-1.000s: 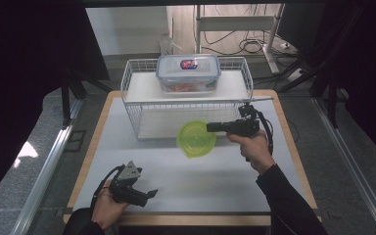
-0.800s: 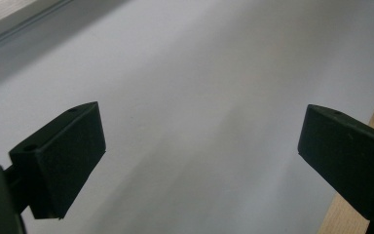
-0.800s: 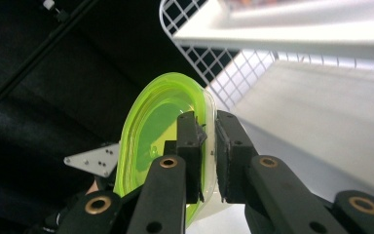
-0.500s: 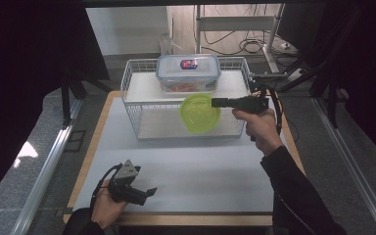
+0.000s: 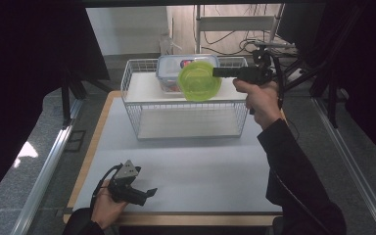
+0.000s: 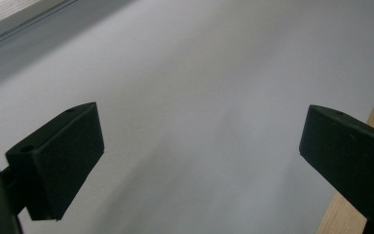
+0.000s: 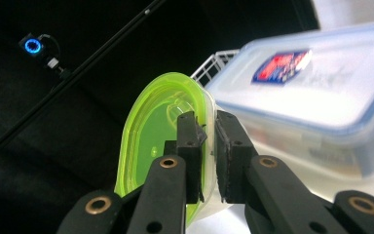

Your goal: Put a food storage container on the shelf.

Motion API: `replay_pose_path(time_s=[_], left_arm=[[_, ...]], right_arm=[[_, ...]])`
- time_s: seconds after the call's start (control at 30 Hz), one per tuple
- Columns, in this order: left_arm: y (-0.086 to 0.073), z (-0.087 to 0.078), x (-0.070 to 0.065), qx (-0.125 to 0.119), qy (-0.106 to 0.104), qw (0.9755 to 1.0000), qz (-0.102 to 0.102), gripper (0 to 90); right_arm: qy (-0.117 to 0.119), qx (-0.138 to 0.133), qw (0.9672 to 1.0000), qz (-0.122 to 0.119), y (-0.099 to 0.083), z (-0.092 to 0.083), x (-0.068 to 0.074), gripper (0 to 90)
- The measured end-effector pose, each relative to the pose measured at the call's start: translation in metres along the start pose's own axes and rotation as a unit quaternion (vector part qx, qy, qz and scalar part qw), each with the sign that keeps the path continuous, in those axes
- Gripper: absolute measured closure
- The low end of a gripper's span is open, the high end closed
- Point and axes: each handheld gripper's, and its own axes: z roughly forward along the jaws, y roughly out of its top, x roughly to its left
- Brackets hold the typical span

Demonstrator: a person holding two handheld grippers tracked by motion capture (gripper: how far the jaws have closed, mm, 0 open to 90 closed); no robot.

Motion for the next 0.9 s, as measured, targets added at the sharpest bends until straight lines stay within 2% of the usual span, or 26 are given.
replay_pose_path(time_s=[0.1, 0.13, 0.3, 0.47, 0.63, 0.9], left_arm=[[0.000, 0.000, 0.000, -0.001, -0.001, 1.0000, -0.001, 2.3], [0.000, -0.001, 0.000, -0.002, -0.001, 1.0000, -0.001, 2.3], [0.000, -0.001, 0.000, -0.009, -0.001, 1.0000, -0.004, 2.3], [0.000, -0.002, 0.000, -0.013, -0.004, 0.9999, -0.004, 2.3], [0.000, -0.003, 0.001, -0.024, -0.008, 0.9997, -0.007, 2.3], [0.000, -0.003, 0.000, -0.026, -0.016, 0.9995, -0.006, 2.3]], right_arm=[[-0.004, -0.006, 1.0000, 0.000, 0.008, 0.002, 0.002, 82.1], [-0.008, -0.013, 0.9999, 0.000, 0.017, 0.005, 0.004, 82.1], [-0.019, -0.021, 0.9996, -0.001, 0.029, 0.010, 0.006, 82.1], [-0.042, -0.034, 0.9985, 0.010, 0.046, 0.023, 0.000, 82.1], [-0.053, -0.042, 0.9975, 0.022, 0.058, 0.036, -0.007, 82.0], [-0.077, -0.041, 0.9953, 0.043, 0.065, 0.056, -0.021, 82.0]])
